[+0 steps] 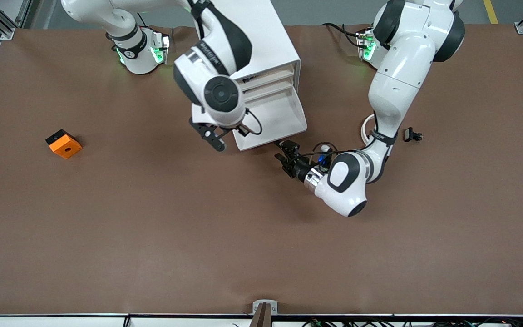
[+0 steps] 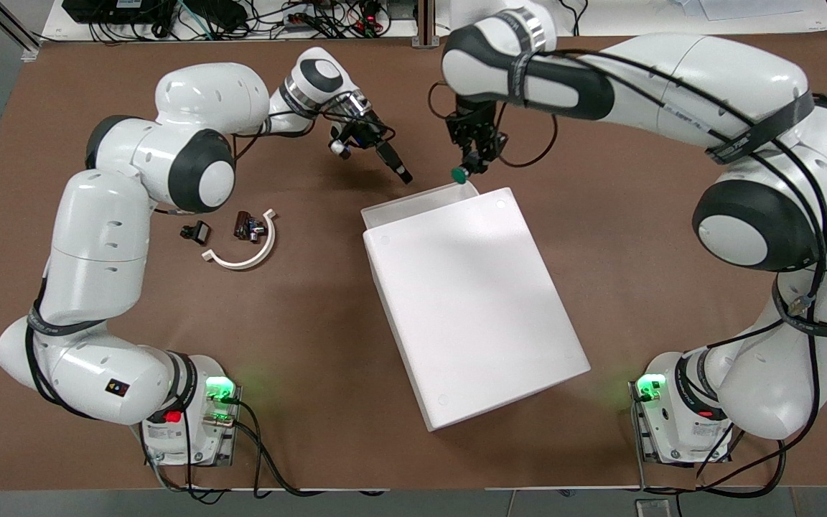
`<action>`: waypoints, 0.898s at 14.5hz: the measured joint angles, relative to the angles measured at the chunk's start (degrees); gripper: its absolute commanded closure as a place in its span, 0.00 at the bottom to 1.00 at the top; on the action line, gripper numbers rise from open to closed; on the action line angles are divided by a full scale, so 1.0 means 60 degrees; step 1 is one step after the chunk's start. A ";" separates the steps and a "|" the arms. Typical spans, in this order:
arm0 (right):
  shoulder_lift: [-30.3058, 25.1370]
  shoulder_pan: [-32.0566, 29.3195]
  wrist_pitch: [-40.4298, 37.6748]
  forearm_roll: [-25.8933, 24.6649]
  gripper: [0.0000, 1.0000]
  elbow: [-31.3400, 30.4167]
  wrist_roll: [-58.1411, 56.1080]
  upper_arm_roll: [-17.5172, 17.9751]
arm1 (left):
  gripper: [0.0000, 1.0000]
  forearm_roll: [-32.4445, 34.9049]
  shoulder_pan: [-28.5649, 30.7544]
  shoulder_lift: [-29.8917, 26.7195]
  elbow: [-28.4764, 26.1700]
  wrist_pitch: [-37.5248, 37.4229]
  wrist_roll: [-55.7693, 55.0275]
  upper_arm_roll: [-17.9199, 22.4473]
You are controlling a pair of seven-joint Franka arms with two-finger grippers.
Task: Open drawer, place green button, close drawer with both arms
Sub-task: 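Lower the button into the drawer with the right gripper while the left gripper withdraws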
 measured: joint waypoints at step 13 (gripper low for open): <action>0.1479 0.1163 0.1344 0.0001 0.00 -0.0036 0.1641 -0.0018 | 0.00 0.0590 0.1395 -0.0867 0.1069 -0.0132 0.2019 0.1173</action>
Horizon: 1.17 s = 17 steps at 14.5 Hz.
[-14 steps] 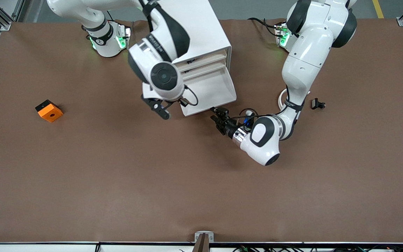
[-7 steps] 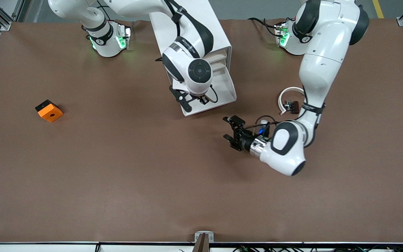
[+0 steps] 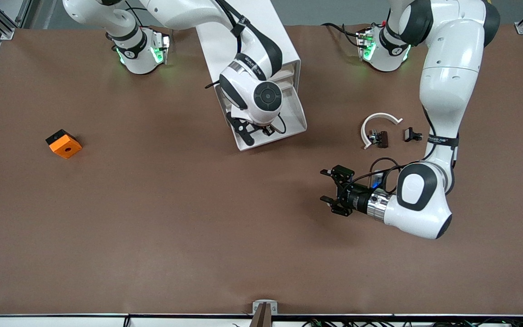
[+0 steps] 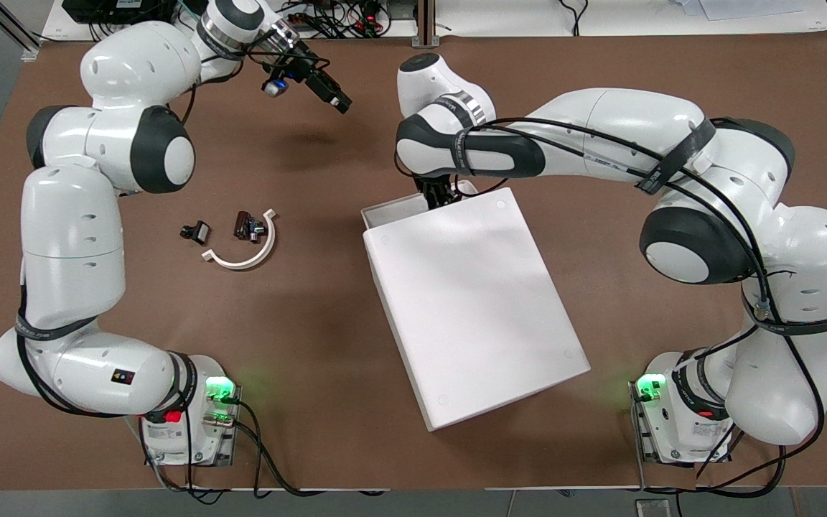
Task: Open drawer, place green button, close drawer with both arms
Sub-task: 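Lower the button into the drawer with the right gripper while the left gripper withdraws, then open the right gripper and raise it back to its rest pose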
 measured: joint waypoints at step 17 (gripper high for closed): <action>-0.5208 -0.5417 -0.5803 -0.0687 0.00 0.0801 -1.0785 -0.0386 | 0.00 0.6520 -0.0533 -0.2237 -0.0166 0.0568 0.9042 -0.0166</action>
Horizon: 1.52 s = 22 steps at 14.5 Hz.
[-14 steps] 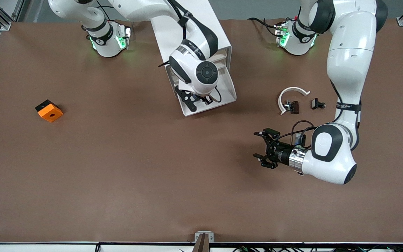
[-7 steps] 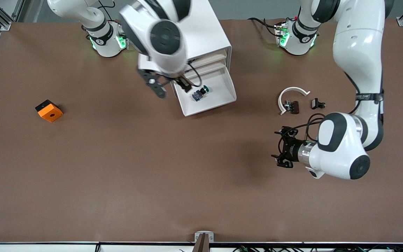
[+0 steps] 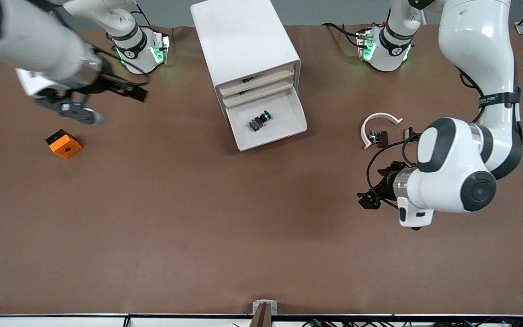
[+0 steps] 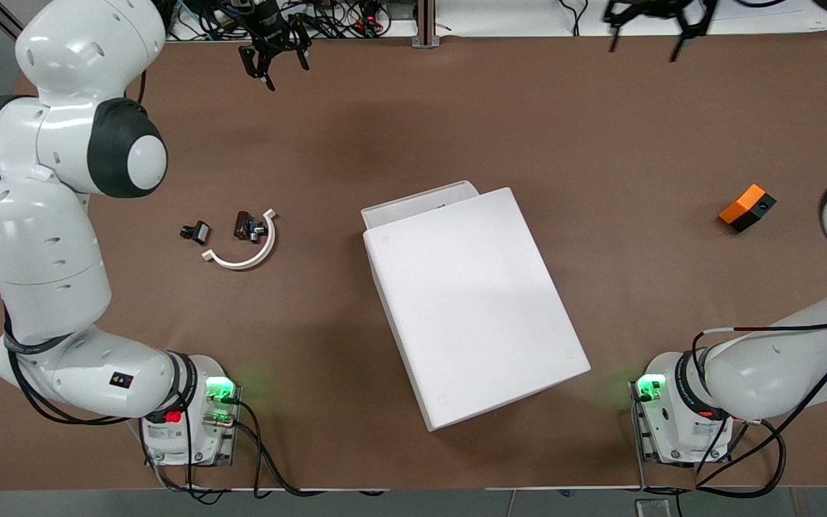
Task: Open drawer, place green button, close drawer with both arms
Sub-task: 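Open the right gripper and raise it back to its rest pose, then push the open drawer shut with the left gripper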
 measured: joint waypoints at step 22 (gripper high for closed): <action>-0.2154 -0.2831 0.3319 -0.0640 0.00 -0.2297 -0.4640 0.0060 | 0.00 0.0776 -0.1285 -0.0698 -0.4338 0.4474 0.2250 -0.1810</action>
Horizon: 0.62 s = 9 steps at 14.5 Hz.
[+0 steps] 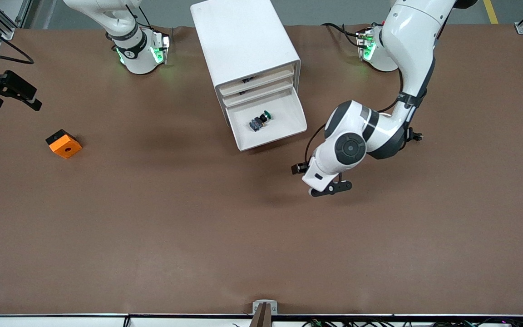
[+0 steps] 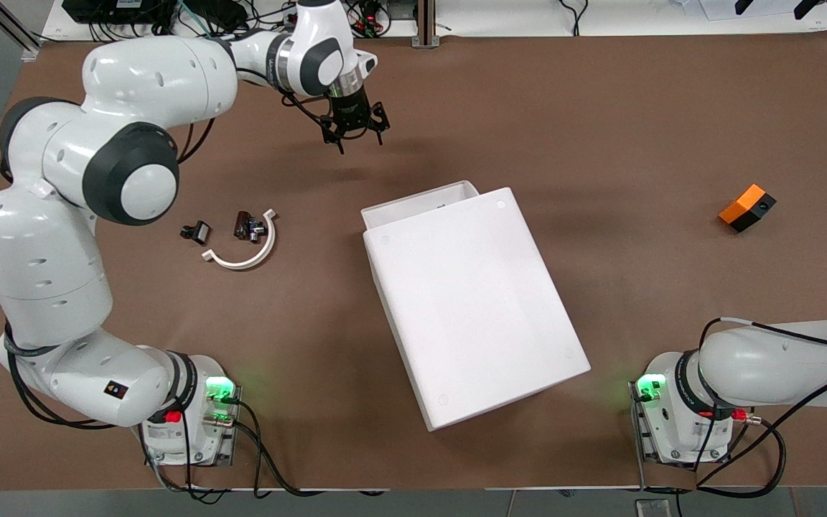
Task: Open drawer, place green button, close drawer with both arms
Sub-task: 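Push the open drawer shut with the left gripper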
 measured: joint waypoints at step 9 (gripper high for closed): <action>0.0001 -0.0032 -0.0010 0.0000 0.00 0.0118 0.0005 -0.0005 | 0.00 -0.0211 -0.0061 0.0093 -0.1581 0.1663 0.0066 -0.1264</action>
